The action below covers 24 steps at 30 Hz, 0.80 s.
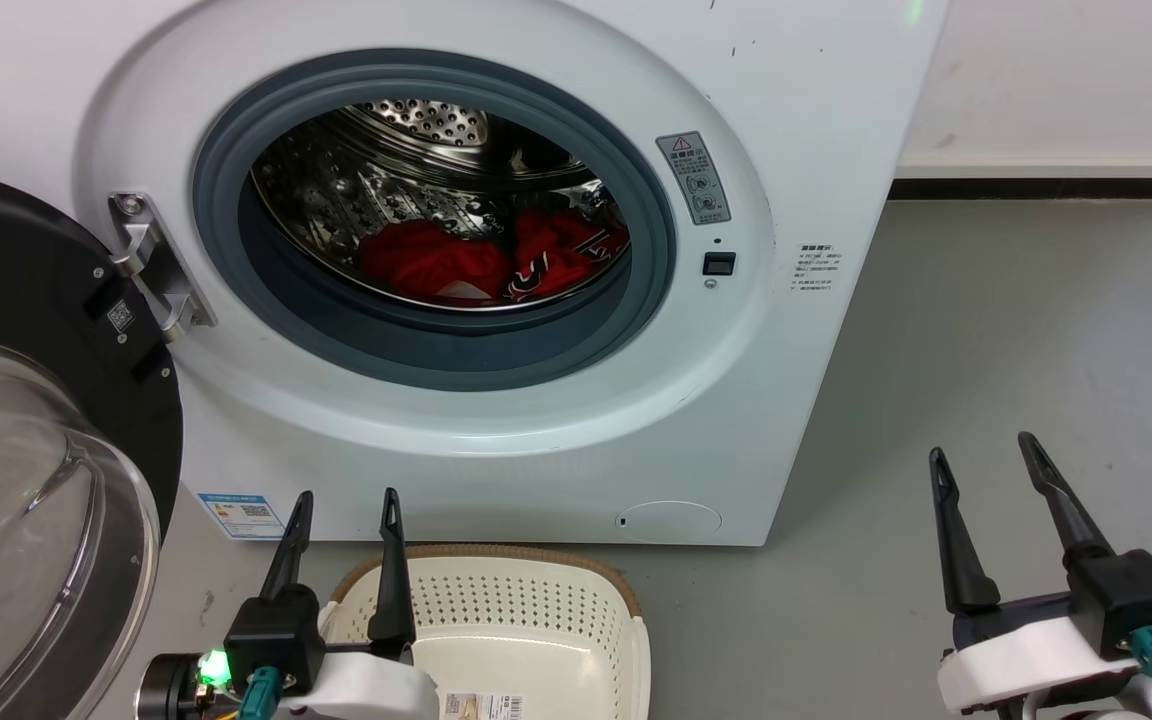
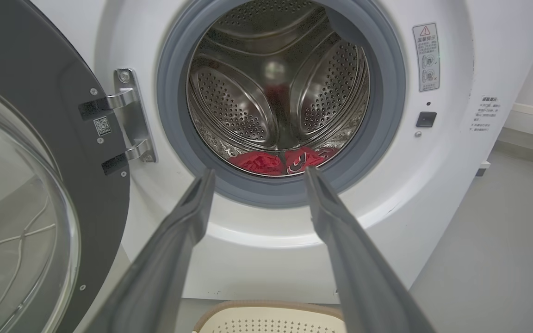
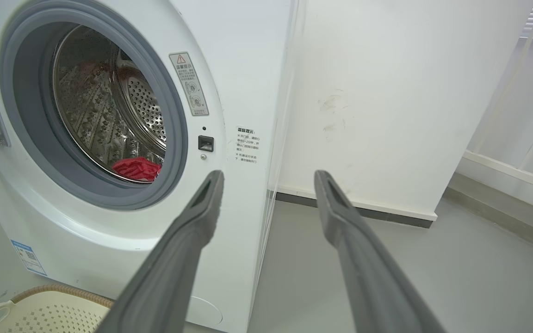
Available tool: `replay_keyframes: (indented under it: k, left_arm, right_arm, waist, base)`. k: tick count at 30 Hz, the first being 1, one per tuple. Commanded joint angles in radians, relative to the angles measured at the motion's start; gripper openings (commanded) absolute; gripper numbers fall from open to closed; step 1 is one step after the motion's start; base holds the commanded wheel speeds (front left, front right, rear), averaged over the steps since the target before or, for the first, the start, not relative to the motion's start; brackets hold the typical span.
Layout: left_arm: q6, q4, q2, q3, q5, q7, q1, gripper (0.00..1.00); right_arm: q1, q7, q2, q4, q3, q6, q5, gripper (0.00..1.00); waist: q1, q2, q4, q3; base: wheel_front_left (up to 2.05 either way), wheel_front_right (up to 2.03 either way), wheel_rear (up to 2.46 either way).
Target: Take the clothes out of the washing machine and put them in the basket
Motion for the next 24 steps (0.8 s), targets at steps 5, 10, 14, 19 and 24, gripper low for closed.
replay_keyframes:
  k: [5, 10, 14, 19, 24]
  left_arm:
    - [0.031, -0.031, 0.01, -0.021, 0.051, -0.018, 0.001, 1.0]
    - [0.022, -0.04, 0.001, -0.02, 0.059, -0.027, 0.014, 1.0]
    - [-0.005, -0.024, -0.005, -0.012, 0.068, -0.033, 0.023, 1.0]
    - [-0.05, 0.002, -0.022, 0.011, 0.093, -0.042, 0.03, 1.0]
    - [-0.074, 0.001, -0.039, 0.031, 0.141, -0.05, 0.034, 1.0]
  right_arm:
    - [0.014, -0.017, -0.004, 0.019, -0.007, -0.001, 0.035, 1.0]
    - [0.016, -0.026, -0.004, 0.079, -0.022, -0.001, 0.105, 1.0]
    - [0.009, -0.033, -0.004, 0.096, -0.025, -0.001, 0.105, 1.0]
    - [0.006, -0.042, -0.005, 0.105, -0.021, -0.001, 0.081, 1.0]
    - [0.006, -0.05, -0.005, 0.105, -0.028, -0.001, 0.04, 1.0]
  waist:
    - [0.0, 0.0, 0.001, 0.001]
    - [0.0, 0.0, 0.001, 0.0]
    - [0.0, 0.0, 0.001, 0.0]
    - [0.0, 0.0, -0.001, 0.001]
    - [0.0, 0.0, -0.001, 0.001]
  base:
    - [0.0, 0.0, 0.0]
    - [0.0, 0.0, 0.0]
    - [0.0, 0.0, 0.0]
    - [0.0, 0.0, 0.0]
    - [0.0, 0.0, 0.0]
